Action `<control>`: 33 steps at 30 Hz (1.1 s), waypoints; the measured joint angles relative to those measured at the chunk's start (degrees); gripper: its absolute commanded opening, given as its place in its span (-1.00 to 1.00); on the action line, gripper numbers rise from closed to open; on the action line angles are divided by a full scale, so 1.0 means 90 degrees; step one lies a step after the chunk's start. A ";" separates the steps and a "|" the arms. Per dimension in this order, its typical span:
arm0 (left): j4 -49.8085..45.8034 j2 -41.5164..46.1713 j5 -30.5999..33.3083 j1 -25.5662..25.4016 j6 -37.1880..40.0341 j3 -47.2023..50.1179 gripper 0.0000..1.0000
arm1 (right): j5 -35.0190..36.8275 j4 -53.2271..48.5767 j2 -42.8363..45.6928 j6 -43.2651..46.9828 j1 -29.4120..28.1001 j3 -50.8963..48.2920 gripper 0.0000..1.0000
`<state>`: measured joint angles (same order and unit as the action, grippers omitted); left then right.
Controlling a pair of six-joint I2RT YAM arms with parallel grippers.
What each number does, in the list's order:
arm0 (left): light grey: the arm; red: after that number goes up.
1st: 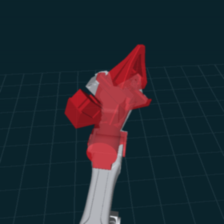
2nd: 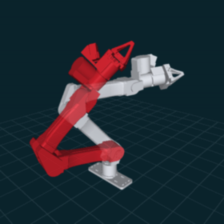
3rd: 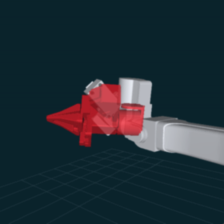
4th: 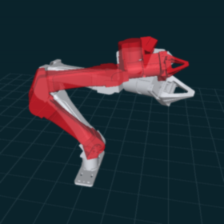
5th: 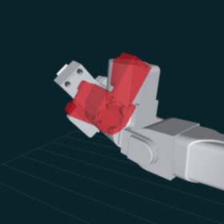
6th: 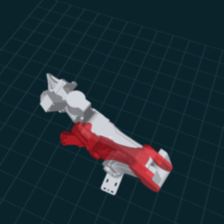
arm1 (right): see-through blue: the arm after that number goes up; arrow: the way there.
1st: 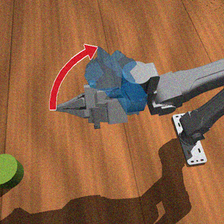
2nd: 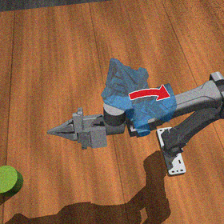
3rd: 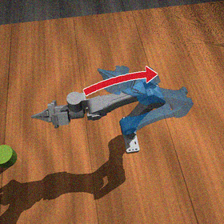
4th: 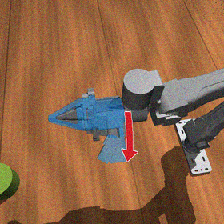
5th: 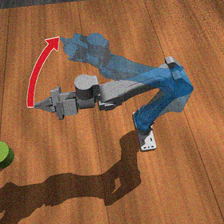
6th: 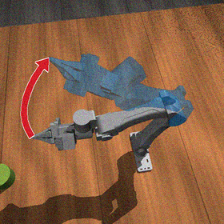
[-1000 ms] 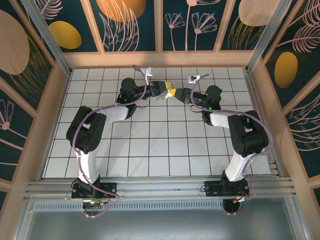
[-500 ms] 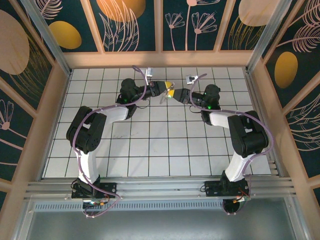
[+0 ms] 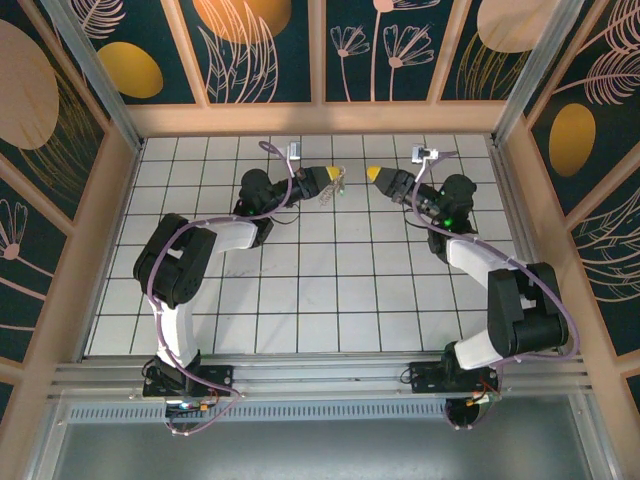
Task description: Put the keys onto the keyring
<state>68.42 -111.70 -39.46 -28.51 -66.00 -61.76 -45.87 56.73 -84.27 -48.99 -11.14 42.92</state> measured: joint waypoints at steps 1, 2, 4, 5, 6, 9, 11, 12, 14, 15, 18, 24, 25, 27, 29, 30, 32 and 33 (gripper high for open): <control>0.0049 0.0010 0.0095 -0.0034 -0.0039 0.0029 -1.00 | 0.0109 0.0015 -0.0032 -0.0070 -0.0012 0.0032 -0.24; 0.0102 0.0024 0.0187 -0.0070 -0.0087 0.0058 -1.00 | 0.0194 0.0044 -0.0092 -0.0138 -0.0024 0.0087 -0.25; 0.0216 0.0053 0.0364 -0.0134 -0.0187 0.0117 -1.00 | 0.0333 0.0160 -0.0287 -0.0296 -0.0083 0.0243 -0.25; 0.0267 0.0078 0.0469 -0.0158 -0.0245 0.0155 -1.00 | 0.0386 0.0238 -0.0410 -0.0376 -0.0131 0.0323 -0.25; 0.0313 0.0090 0.0525 -0.0172 -0.0296 0.0185 -1.00 | 0.0432 0.0308 -0.0510 -0.0447 -0.0182 0.0379 -0.25; 0.0532 0.0097 0.0731 -0.0226 -0.0478 0.0255 -1.00 | 0.0503 0.0500 -0.0797 -0.0624 -0.0352 0.0512 -0.25; 0.0610 0.0097 0.0814 -0.0240 -0.0568 0.0270 -1.00 | 0.0525 0.0571 -0.0942 -0.0726 -0.0459 0.0576 -0.25; 0.0634 0.0097 0.0850 -0.0240 -0.0605 0.0272 -1.00 | 0.0537 0.0600 -0.1001 -0.0772 -0.0512 0.0605 -0.25; 0.0687 0.0097 0.0916 -0.0245 -0.0653 0.0274 -1.00 | 0.0554 0.0682 -0.1078 -0.0816 -0.0580 0.0644 -0.26; 0.0707 0.0097 0.0947 -0.0245 -0.0663 0.0274 -1.00 | 0.0556 0.0721 -0.1103 -0.0840 -0.0607 0.0651 -0.26; 0.0714 0.0097 0.0971 -0.0245 -0.0699 0.0274 -1.00 | 0.0566 0.0833 -0.1146 -0.0913 -0.0634 0.0682 -0.27; 0.0714 0.0097 0.0993 -0.0250 -0.0702 0.0274 -1.00 | 0.0571 0.0937 -0.1231 -0.0957 -0.0707 0.0770 -0.33; 0.0714 0.0097 0.0991 -0.0250 -0.0702 0.0274 -1.00 | 0.0568 0.0952 -0.1263 -0.0957 -0.0729 0.0794 -0.34; 0.0714 0.0097 0.0991 -0.0250 -0.0702 0.0274 -1.00 | 0.0568 0.0962 -0.1316 -0.0957 -0.0770 0.0838 -0.39; 0.0714 0.0097 0.0991 -0.0250 -0.0702 0.0274 -1.00 | 0.0563 0.0971 -0.1365 -0.0959 -0.0811 0.0865 -0.45; 0.0714 0.0097 0.0991 -0.0250 -0.0702 0.0274 -1.00 | 0.0554 0.0976 -0.1379 -0.0962 -0.0821 0.0877 -0.47; 0.0714 0.0097 0.0991 -0.0253 -0.0702 0.0274 -1.00 | 0.0539 0.0984 -0.1411 -0.0979 -0.0848 0.0906 -0.50; 0.0714 0.0097 0.0988 -0.0253 -0.0702 0.0274 -1.00 | 0.0534 0.0986 -0.1421 -0.0981 -0.0848 0.0916 -0.51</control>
<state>74.85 -110.83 -30.57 -30.79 -72.31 -59.29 -41.06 65.60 -97.06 -57.82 -18.76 51.16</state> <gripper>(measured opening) 0.050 0.254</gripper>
